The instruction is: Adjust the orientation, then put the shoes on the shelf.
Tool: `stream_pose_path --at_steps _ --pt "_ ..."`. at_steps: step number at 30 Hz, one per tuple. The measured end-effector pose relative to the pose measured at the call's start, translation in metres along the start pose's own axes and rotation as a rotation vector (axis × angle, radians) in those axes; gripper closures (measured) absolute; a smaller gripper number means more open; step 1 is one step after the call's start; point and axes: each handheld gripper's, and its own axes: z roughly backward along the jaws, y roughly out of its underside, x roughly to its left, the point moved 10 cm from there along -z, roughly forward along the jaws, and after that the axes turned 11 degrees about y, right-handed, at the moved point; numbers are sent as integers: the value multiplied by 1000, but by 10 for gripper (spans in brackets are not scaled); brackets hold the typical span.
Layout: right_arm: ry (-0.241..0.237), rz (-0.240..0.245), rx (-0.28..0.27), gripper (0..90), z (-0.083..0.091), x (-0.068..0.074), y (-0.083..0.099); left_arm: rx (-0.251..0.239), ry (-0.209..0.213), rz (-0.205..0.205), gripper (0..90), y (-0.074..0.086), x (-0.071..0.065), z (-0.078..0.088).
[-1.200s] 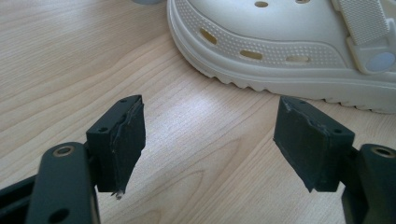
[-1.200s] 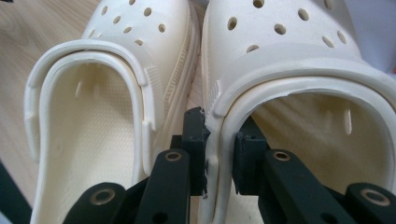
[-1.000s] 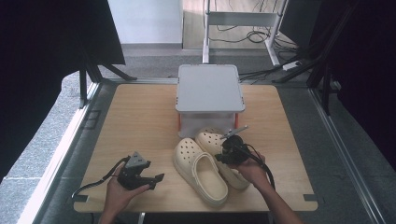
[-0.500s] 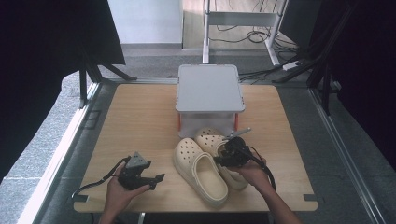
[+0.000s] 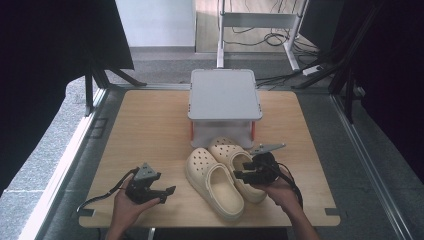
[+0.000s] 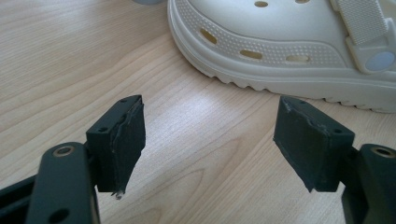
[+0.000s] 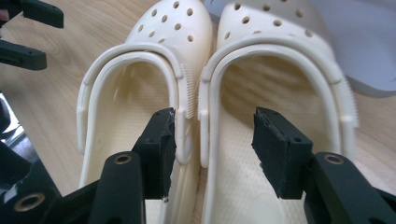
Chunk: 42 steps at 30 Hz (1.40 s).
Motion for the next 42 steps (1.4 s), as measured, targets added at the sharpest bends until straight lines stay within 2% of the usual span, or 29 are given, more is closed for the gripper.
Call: stream_pose_path --at_steps 7,12,16,23,28,33,37,39,42 --pt "-25 12 39 479 -10 8 4 3 -1 2 255 0 1 -1" --pt "-28 44 115 465 -17 13 3 3 1 2 255 0 0 -2" --pt "-7 63 170 466 -22 14 -1 2 3 1 255 0 0 -2" --pt "20 95 239 472 -45 20 0 -2 4 2 255 -1 1 -1" --pt "50 102 282 545 -61 21 0 0 5 1 255 -1 2 -1" --pt "94 119 271 635 -61 20 -2 -1 4 3 255 -1 3 0" --pt "121 120 250 649 -58 20 -2 -2 6 1 255 -1 2 0" --pt "116 118 243 651 -56 20 -2 -3 4 3 256 -1 3 0" --pt "73 112 230 652 -48 21 -4 -8 2 7 256 -1 4 1"
